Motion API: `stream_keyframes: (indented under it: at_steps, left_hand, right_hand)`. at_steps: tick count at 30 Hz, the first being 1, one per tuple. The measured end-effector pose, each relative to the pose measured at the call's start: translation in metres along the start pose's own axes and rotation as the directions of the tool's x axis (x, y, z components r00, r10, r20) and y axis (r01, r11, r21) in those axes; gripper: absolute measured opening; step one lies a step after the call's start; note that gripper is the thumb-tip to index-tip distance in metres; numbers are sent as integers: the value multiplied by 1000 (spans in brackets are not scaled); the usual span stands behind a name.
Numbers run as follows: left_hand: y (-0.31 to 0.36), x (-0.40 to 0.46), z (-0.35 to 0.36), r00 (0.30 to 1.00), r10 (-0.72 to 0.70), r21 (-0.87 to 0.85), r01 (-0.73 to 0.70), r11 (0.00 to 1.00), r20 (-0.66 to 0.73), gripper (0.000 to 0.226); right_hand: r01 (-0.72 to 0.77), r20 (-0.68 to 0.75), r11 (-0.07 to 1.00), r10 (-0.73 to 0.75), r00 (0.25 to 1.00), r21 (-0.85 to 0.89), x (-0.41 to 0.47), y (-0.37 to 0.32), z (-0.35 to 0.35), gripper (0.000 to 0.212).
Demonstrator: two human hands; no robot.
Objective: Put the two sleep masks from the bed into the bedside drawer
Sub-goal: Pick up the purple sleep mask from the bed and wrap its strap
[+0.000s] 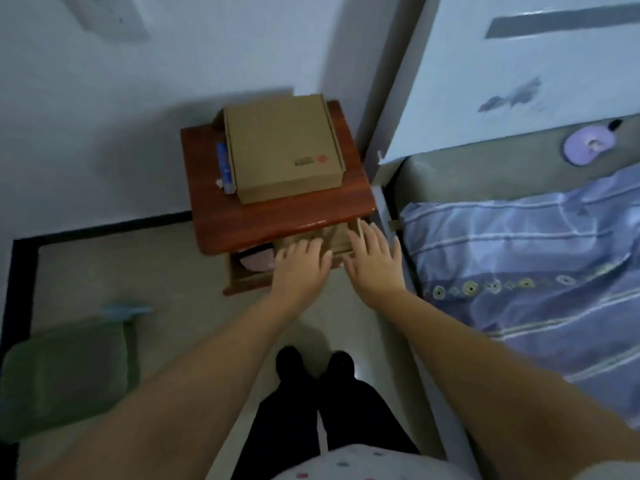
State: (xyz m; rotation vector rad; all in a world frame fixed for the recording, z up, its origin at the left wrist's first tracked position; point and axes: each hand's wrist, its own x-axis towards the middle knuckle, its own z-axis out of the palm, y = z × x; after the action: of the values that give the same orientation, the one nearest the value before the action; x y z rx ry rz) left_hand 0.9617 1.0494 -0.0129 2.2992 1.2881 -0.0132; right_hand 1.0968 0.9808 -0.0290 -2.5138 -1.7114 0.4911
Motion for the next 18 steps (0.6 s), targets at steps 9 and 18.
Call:
stream_keyframes:
  at_steps: [9, 18]
  left_hand:
    - [163, 98, -35, 913, 400, 194, -407, 893, 77, 43]
    - [354, 188, 27, 805, 550, 76, -577, 813, 220, 46]
  right_hand:
    - [-433, -110, 900, 436, 893, 49, -17, 145, -94, 52]
    - [-607, -97, 780, 623, 776, 153, -9, 333, -160, 53]
